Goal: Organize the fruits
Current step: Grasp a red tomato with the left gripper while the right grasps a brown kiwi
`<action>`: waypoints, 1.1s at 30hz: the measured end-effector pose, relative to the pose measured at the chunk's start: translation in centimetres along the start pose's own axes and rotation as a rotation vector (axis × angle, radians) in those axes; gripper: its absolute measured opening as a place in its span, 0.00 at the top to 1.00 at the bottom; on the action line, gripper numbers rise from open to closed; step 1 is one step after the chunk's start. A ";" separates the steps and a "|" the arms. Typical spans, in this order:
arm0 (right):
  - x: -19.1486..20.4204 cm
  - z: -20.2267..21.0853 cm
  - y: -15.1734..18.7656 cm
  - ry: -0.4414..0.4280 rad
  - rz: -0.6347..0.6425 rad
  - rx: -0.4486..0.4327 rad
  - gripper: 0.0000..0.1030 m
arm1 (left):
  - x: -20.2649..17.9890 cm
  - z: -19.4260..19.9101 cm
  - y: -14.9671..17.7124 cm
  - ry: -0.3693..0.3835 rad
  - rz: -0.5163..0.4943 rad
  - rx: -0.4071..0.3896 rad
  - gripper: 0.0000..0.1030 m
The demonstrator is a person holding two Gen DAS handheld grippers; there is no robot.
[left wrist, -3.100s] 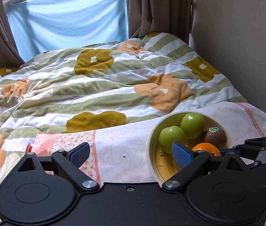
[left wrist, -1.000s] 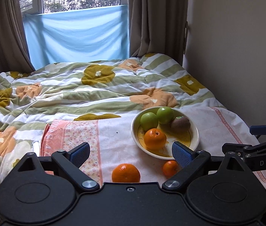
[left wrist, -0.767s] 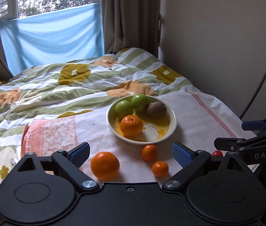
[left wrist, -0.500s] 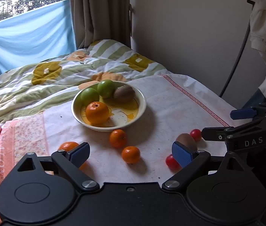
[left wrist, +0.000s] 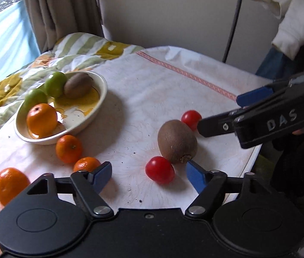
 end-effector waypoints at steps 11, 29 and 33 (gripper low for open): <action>1.0 -2.6 0.3 -0.071 -0.058 0.060 0.06 | -0.5 -2.8 0.4 0.048 -0.082 0.055 0.40; 1.6 -3.8 0.2 -0.102 -0.100 0.092 0.10 | -0.6 -2.8 0.5 0.060 -0.087 0.066 0.62; 1.8 -4.3 0.1 -0.106 -0.087 0.104 0.18 | 0.0 -2.4 0.8 0.035 -0.042 0.075 0.62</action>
Point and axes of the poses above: each gripper's, at about its wrist camera, not at the fingertips, and z roughly against the way its jaws point, x to its left, y to its underside, the point moved 4 cm from there along -z, roughly the way its jaws point, and after that the axes turned 5 degrees about x, right-handed, at the moved point
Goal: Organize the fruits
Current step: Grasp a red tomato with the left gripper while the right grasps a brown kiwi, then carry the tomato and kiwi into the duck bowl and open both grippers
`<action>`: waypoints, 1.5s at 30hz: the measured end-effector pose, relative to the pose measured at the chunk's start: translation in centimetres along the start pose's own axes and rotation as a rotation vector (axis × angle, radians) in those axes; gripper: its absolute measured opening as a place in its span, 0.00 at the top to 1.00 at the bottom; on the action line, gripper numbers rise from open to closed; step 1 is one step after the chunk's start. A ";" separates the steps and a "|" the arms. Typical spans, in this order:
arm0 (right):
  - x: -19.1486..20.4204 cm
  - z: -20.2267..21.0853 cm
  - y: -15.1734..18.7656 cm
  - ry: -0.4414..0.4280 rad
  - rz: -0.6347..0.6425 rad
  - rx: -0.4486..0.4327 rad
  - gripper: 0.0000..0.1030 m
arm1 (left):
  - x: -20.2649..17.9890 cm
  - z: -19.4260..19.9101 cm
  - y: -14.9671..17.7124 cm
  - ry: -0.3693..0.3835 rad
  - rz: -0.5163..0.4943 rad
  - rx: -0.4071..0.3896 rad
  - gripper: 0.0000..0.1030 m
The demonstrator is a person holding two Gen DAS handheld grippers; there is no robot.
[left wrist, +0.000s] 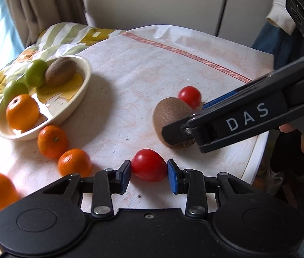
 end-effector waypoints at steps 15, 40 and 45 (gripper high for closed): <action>1.6 -1.6 -1.0 0.020 0.065 0.001 0.23 | 1.0 1.2 1.0 -0.034 0.102 0.001 0.62; 3.1 2.9 -3.8 -0.014 0.196 -0.044 0.38 | 1.6 6.7 -1.1 -0.125 0.228 -0.067 0.62; 3.7 5.1 -5.7 -0.057 0.231 -0.061 0.38 | 1.8 9.3 -2.5 -0.166 0.285 -0.105 0.62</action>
Point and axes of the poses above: each gripper's, at about its wrist camera, not at the fingertips, and z roughly against the way its jaws point, x to its left, y to its underside, the point moved 4 cm from there along -z, roughly the way its jaws point, and after that the axes turned 5 degrees about x, right-handed, at the moved point
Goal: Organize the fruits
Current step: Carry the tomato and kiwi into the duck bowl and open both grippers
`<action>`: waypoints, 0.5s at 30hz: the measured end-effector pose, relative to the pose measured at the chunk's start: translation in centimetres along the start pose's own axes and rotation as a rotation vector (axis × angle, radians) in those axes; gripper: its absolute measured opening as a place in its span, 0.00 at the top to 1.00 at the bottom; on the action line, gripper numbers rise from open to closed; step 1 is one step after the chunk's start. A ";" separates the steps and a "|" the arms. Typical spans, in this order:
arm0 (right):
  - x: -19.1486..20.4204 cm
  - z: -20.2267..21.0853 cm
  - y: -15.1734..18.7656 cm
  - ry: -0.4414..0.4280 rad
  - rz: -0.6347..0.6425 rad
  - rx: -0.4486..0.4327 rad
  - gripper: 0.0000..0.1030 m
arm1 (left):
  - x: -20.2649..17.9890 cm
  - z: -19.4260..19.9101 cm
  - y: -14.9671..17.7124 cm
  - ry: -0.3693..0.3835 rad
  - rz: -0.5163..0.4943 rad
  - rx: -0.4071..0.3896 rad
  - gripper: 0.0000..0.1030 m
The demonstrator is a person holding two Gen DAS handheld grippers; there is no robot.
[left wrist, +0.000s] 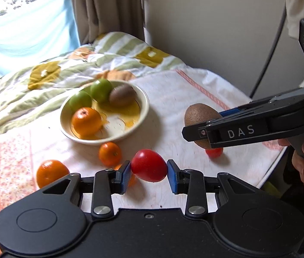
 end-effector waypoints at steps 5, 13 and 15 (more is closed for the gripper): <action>0.1 1.3 -2.2 -0.059 0.039 -0.009 0.38 | 0.4 1.8 -2.3 -0.047 0.033 -0.049 0.62; 0.0 2.0 -6.4 -0.088 0.089 -0.049 0.38 | 1.6 2.0 -6.0 -0.098 0.038 -0.093 0.62; 0.0 1.6 -7.4 -0.087 0.092 -0.054 0.38 | 2.1 1.4 -6.9 -0.103 0.029 -0.092 0.62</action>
Point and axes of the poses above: each gripper's, at about its wrist camera, not at the fingertips, and z roughly against the way its jaws point, x to its left, y to its underside, the point moved 4 cm from there along -z, roughly the way its jaws point, and after that the axes turned 5 degrees about x, right-handed, at the moved point
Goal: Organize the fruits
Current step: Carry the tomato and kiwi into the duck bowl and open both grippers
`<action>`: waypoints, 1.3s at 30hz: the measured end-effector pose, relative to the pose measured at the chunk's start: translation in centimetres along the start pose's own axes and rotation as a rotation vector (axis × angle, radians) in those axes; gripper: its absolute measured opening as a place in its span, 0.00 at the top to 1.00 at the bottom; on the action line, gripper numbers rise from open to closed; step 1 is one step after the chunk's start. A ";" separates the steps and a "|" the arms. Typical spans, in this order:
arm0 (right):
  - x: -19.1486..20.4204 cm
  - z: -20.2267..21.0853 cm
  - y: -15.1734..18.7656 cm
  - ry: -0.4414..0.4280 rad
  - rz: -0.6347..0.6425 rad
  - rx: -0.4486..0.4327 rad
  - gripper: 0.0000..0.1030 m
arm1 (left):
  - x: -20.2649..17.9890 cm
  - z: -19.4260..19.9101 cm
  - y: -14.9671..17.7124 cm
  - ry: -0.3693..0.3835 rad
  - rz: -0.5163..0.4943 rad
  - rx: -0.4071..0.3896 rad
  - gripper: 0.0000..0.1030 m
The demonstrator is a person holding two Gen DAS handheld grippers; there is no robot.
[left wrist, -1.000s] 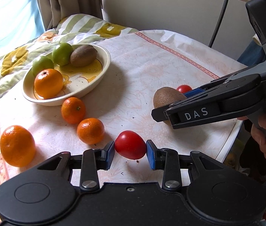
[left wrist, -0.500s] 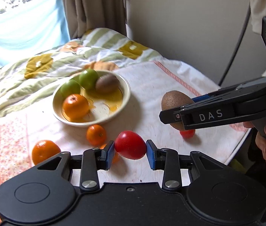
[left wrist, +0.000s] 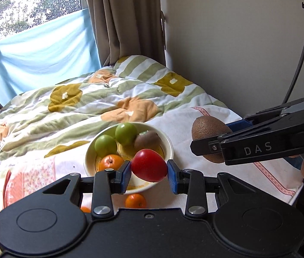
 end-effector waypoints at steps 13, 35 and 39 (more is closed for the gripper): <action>-1.5 -6.1 -3.9 0.029 -0.065 0.047 0.38 | 3.9 -9.5 -3.1 0.009 -0.054 0.078 0.62; -3.7 -11.9 -4.8 0.083 -0.164 0.111 0.38 | 5.4 -16.1 -3.8 0.037 -0.168 0.110 0.11; -3.7 -11.9 -4.9 0.083 -0.161 0.109 0.38 | 6.3 -14.5 -3.6 0.029 -0.131 0.106 0.11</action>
Point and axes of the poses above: each gripper's, at about its wrist camera, not at the fingertips, and z roughly against the way its jaws point, x to its left, y to its underside, the point moved 4 cm from there along -z, roughly the way its jaws point, and after that the axes turned 5 degrees about x, right-handed, at the moved point
